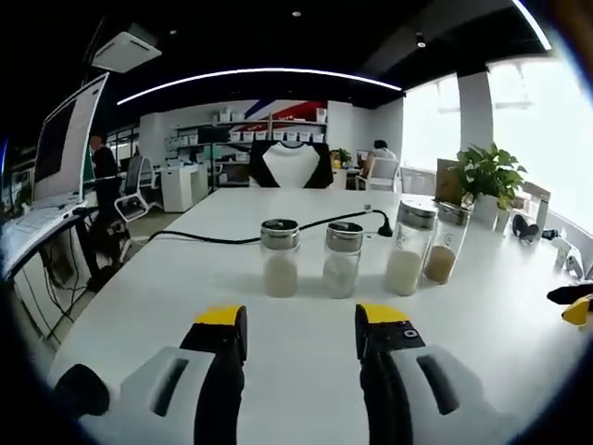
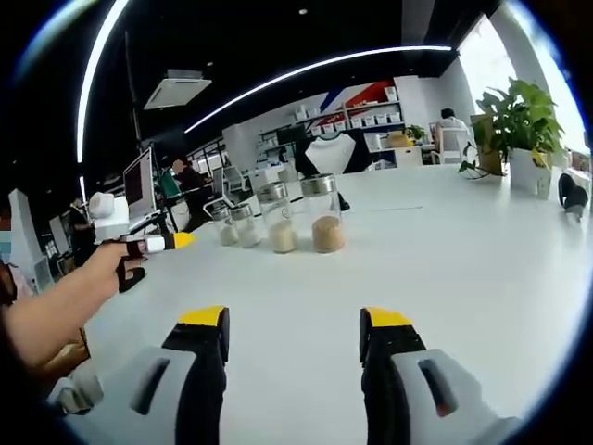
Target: Rotate the seasoning bottle until the label or dispensing opening points toward the visible target arrow and the bottle remains upright within the marked orientation range
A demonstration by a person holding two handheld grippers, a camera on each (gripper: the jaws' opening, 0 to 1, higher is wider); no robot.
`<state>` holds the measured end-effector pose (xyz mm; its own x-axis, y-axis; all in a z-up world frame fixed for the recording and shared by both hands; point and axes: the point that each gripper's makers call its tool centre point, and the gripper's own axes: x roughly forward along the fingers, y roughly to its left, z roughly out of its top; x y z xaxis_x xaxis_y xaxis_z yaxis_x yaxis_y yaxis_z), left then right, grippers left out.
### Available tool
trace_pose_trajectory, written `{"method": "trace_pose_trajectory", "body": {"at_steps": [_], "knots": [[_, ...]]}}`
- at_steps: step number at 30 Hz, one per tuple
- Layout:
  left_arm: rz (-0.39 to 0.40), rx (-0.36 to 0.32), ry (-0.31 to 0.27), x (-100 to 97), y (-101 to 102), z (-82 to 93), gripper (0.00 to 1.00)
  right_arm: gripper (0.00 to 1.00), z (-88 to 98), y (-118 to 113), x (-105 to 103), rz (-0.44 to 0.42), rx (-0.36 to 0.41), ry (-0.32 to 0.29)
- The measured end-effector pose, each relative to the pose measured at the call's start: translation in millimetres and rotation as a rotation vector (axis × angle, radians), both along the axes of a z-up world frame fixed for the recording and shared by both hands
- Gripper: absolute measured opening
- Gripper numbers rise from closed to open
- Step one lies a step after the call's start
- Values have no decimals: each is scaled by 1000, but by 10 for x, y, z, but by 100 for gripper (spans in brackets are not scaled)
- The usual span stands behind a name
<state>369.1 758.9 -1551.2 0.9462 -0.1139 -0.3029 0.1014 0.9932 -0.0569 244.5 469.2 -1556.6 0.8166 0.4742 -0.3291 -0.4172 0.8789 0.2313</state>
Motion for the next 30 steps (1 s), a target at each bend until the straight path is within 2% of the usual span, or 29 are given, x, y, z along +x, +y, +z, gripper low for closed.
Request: {"method": "trace_pose_trajectory", "body": {"at_steps": [6, 15, 20, 30], "knots": [[27, 12, 0, 263, 95, -9, 47, 55, -19, -20, 34, 1, 6, 2], [69, 1, -14, 798, 206, 76, 46, 54, -11, -97, 90, -12, 13, -6], [69, -6, -10, 1009, 168, 99, 46, 54, -28, -154, 115, -19, 14, -7], [57, 29, 25, 1209, 107, -6, 43, 54, -37, -285, 153, -46, 22, -8]]}}
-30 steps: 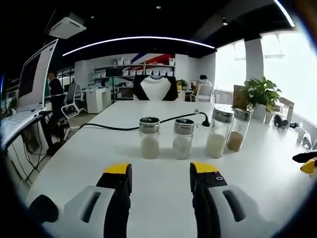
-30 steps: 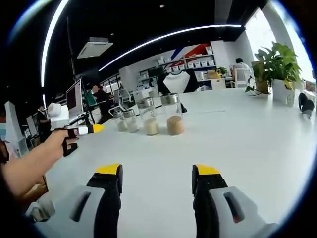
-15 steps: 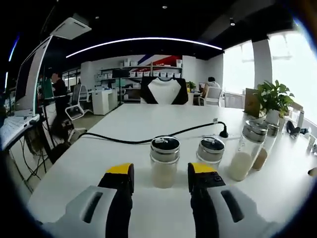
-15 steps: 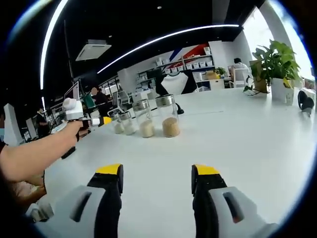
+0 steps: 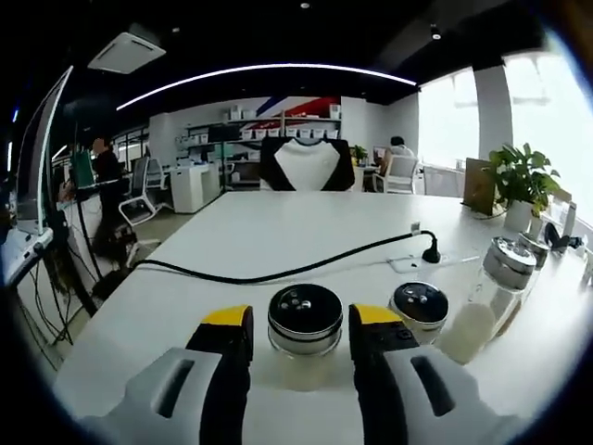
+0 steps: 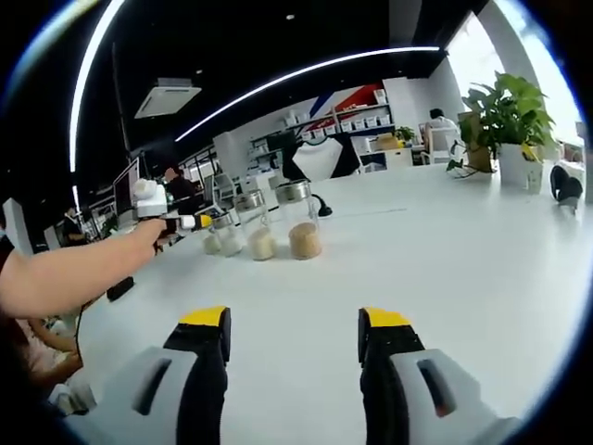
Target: Rotate the seasoning bottle until the label or dispensing opening points toward the visible target arrow and the bottle remains upright within the marked orientation range
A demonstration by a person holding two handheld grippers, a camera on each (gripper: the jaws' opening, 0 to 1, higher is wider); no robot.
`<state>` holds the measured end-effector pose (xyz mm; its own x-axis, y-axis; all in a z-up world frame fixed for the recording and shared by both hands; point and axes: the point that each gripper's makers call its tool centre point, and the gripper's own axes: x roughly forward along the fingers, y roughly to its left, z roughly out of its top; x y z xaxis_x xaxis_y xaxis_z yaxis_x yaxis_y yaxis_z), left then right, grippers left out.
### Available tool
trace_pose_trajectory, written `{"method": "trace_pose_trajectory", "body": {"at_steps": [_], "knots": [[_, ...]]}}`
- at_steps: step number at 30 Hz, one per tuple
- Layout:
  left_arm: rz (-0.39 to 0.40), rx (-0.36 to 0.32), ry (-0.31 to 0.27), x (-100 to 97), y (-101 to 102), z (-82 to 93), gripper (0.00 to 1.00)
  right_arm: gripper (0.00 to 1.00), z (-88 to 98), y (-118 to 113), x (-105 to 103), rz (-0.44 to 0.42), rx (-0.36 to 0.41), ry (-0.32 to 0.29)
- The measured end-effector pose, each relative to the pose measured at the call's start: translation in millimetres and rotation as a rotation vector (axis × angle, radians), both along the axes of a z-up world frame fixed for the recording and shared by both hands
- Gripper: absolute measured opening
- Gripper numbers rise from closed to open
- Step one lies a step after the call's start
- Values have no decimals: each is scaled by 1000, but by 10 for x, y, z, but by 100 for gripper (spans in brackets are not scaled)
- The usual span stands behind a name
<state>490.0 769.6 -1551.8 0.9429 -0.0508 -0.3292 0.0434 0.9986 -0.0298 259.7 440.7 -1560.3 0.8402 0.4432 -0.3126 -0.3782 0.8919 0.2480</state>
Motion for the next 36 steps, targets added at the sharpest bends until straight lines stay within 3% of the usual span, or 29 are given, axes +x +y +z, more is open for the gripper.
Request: {"method": "trace_pose_trajectory", "body": {"at_steps": [14, 19, 24, 29, 36], "knots": [[-8, 15, -9, 55, -68, 39, 34, 54, 21, -120, 18, -12, 10, 1], [3, 28, -8, 41, -1, 54, 33, 54, 69, -166, 23, -21, 10, -8], [-23, 23, -15, -97, -3, 134, 33, 54, 97, -96, 20, -11, 15, -10], [-28, 16, -13, -268, -1, 120, 33, 54, 163, 63, -20, 24, 20, -23], [-34, 5, -14, -512, -41, 119, 33, 54, 244, 108, -76, 36, 26, -40]]}}
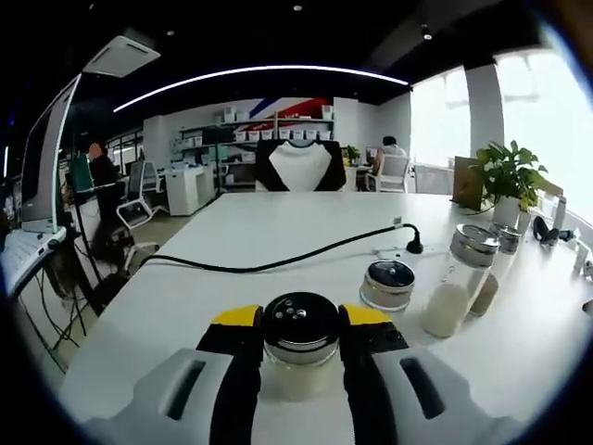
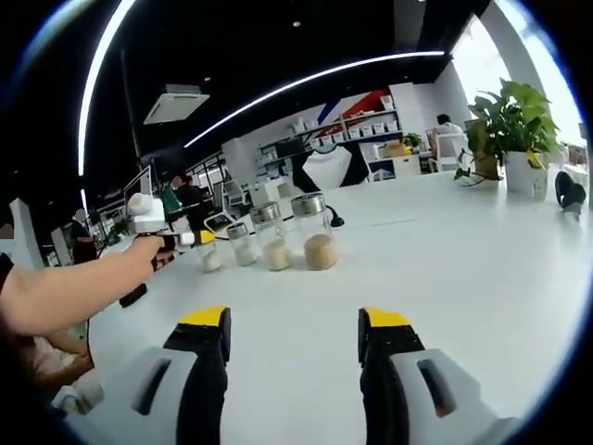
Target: Rotate the seasoning bottle until the label or dispensing opening points toward the visible target arrow and the bottle remains upright within the marked orientation range
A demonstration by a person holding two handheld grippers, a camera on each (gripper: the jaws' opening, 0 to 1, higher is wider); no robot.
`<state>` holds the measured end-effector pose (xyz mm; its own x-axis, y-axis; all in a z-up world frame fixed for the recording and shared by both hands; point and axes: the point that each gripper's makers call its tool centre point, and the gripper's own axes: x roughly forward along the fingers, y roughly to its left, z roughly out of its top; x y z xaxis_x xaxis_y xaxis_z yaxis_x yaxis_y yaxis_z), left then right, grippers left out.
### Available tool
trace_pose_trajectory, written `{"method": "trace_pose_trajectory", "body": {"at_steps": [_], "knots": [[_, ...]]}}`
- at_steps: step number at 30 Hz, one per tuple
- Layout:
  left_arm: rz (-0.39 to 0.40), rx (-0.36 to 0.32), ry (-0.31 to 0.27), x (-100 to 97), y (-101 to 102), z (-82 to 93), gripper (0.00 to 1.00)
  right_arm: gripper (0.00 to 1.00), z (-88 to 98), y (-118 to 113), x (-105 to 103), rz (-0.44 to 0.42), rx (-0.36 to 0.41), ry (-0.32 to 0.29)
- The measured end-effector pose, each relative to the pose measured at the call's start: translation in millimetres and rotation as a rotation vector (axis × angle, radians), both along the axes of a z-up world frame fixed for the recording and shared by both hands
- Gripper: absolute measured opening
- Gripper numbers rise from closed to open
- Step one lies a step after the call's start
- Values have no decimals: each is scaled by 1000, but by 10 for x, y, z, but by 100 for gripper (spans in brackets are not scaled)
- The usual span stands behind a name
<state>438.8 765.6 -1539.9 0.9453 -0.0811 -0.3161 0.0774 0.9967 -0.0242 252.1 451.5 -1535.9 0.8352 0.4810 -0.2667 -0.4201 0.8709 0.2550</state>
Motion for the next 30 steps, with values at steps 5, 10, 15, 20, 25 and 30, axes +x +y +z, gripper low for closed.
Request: {"method": "trace_pose_trajectory", "body": {"at_steps": [5, 10, 15, 20, 25, 30], "knots": [[-17, -15, -12, -235, -100, 74, 33, 54, 55, 88, -76, 21, 5, -15], [-43, -2, -17, -467, -207, 113, 33, 54, 96, 223, -171, 60, 10, -24], [-72, -7, -9, -664, -315, 115, 33, 54, 146, 286, -255, 87, 10, -36], [-113, -13, 0, -873, -472, 133, 33, 53, 165, 360, -310, 121, 12, -43], [-180, -28, -4, -1076, -674, 236, 33, 36, 214, 598, -407, 237, 3, -89], [-275, -44, -13, -1328, -917, 428, 33, 34, 258, 783, -437, 309, -37, -114]]}}
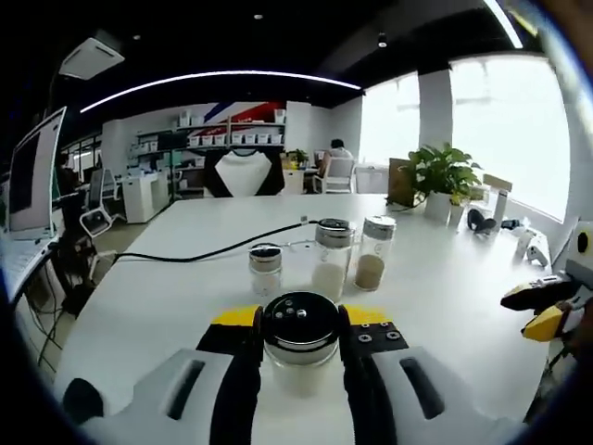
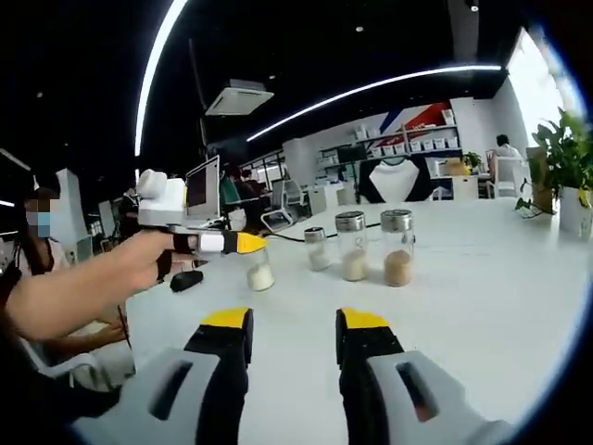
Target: Rotate the seasoning bottle until the label or dispensing opening points toward the visible target arrow and the bottle remains upright within the marked orientation range
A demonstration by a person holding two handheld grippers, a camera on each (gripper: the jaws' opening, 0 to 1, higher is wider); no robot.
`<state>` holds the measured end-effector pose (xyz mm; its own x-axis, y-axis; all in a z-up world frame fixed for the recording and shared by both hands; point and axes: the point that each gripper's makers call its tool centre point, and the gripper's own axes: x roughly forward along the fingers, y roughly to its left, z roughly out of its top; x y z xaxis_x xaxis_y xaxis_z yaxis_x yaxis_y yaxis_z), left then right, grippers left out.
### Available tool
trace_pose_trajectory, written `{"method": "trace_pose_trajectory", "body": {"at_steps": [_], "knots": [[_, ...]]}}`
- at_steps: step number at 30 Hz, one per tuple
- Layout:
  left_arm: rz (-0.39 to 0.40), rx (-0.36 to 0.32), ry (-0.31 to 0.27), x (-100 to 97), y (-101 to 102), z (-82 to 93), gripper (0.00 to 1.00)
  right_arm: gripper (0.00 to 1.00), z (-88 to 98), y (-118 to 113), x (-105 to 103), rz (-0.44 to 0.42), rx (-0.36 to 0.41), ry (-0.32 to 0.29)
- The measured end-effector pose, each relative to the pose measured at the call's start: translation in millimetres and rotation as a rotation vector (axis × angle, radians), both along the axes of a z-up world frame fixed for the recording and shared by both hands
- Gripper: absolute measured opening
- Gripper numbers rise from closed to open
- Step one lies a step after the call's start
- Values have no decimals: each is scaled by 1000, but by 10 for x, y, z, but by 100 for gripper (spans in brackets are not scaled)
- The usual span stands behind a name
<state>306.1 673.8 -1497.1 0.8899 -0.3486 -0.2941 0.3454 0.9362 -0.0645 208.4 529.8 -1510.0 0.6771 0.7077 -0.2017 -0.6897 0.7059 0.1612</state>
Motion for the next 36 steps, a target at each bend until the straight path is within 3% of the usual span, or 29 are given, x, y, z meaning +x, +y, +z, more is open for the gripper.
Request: {"method": "trace_pose_trajectory", "body": {"at_steps": [5, 11, 14, 16, 20, 24, 27, 28, 33, 36], "knots": [[-86, -8, -6, -219, -216, 199, 33, 36, 38, 196, -35, 60, -39, -33], [-279, -20, -7, -623, -591, 501, 33, 37, 219, 458, -71, 171, -53, -96], [-368, -93, 9, -813, -727, 620, 33, 39, 314, 501, -81, 227, -47, -127], [-426, -150, 24, -930, -795, 686, 33, 40, 413, 554, -148, 312, 0, -134], [-505, -183, 35, -1095, -880, 769, 33, 41, 565, 645, -319, 468, 101, -122], [-591, -201, 30, -1238, -962, 866, 33, 41, 539, 705, -461, 610, 80, -141], [-650, -214, 25, -1349, -1020, 917, 33, 36, 615, 759, -627, 704, 160, -125], [-654, -217, 25, -1358, -1015, 919, 33, 32, 643, 755, -636, 705, 177, -132], [-632, -247, 11, -1377, -963, 916, 33, 31, 635, 793, -650, 666, 163, -158], [-572, -259, -17, -1320, -911, 922, 33, 31, 631, 813, -562, 583, 125, -174]]}}
